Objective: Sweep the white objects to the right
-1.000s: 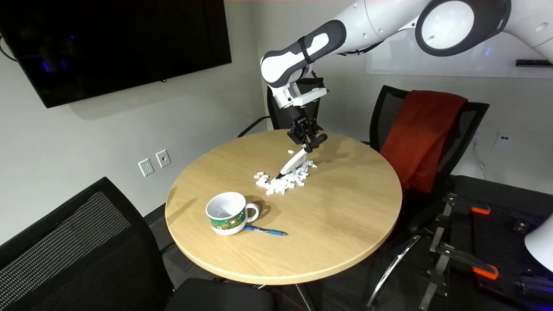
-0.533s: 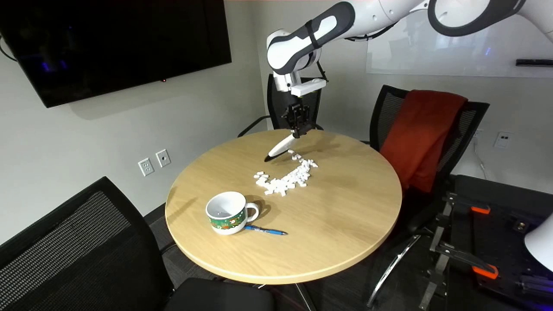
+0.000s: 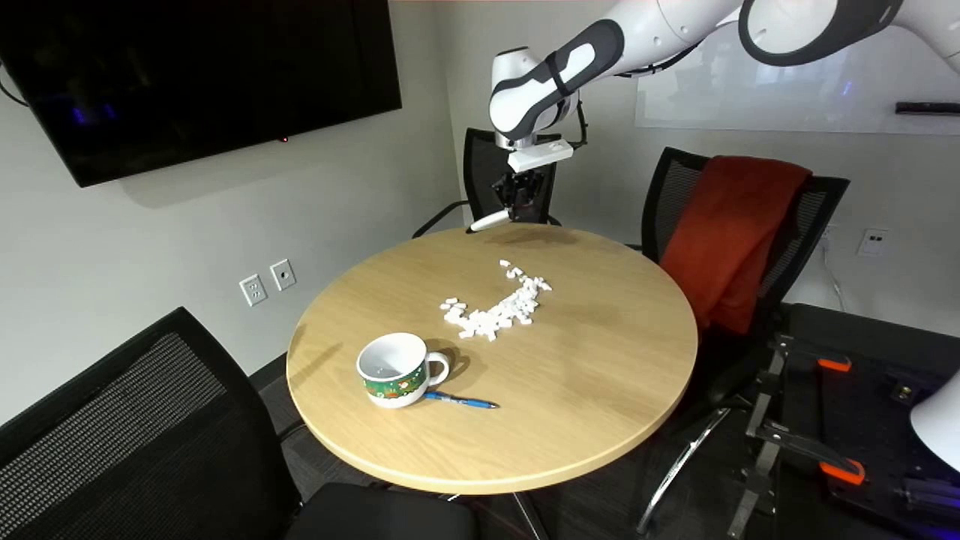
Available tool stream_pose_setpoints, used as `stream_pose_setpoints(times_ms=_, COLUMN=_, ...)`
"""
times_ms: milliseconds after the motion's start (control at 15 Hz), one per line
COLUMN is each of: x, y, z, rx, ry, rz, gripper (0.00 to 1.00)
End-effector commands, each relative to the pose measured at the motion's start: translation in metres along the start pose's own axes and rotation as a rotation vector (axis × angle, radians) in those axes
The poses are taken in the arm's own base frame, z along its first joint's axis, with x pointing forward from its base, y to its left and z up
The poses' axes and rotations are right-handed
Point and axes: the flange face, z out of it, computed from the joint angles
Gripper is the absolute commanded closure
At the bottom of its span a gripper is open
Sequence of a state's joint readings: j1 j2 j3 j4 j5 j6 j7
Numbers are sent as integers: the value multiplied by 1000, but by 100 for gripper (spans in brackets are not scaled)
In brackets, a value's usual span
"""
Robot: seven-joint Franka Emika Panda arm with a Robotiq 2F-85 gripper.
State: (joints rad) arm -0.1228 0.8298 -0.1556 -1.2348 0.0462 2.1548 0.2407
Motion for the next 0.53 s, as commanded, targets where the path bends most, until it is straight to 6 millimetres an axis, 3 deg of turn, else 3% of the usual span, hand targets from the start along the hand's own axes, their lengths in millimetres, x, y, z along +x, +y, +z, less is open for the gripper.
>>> stream_pose_setpoints(times_ms=0, x=-6, y=7, z=12, rx=-55, ry=-2, rz=119, gripper=88)
stream_pose_setpoints(times_ms=467, x=-36, y=-7, z=31, rx=-16, ry=-166, rz=93, gripper=88)
